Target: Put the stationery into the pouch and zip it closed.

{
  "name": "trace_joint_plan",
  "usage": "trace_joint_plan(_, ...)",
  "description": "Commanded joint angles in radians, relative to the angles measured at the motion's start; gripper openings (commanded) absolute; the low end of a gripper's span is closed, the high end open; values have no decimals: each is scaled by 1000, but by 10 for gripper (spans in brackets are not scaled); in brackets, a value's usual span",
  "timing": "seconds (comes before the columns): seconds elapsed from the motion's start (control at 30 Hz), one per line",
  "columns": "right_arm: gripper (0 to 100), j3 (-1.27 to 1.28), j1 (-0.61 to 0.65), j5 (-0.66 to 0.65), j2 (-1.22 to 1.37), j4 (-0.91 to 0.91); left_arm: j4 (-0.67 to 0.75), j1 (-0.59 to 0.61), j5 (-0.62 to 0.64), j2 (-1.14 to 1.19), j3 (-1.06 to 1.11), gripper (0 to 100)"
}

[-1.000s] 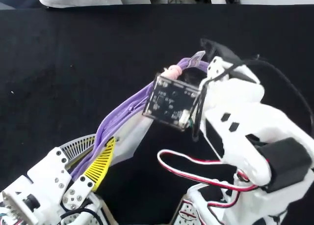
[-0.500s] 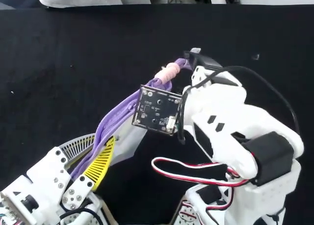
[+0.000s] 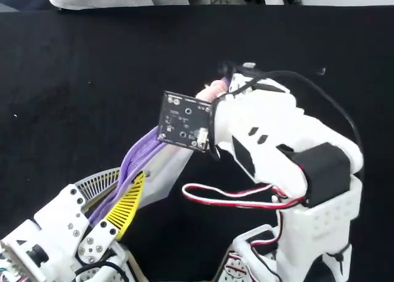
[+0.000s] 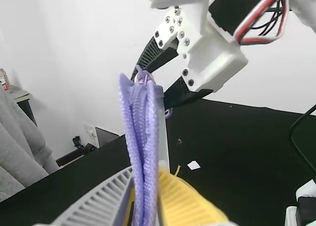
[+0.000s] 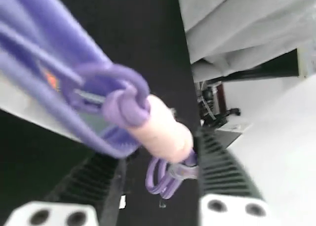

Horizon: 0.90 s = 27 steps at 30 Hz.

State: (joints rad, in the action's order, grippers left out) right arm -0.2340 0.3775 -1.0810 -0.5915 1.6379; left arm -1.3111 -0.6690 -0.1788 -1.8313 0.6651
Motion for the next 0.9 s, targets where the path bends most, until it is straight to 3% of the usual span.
trace_joint_plan(0.0, 40, -50, -40, -21, 7, -12, 17, -4, -3, 5, -54, 29)
trace_joint_plan(0.7, 11, 15, -325, -141, 8, -21, 14, -2, -3, 5, -64, 29)
trace_joint_plan(0.87, 11, 170, -433, -155, 4, -163, 14, -2, -2, 5, -107, 29)
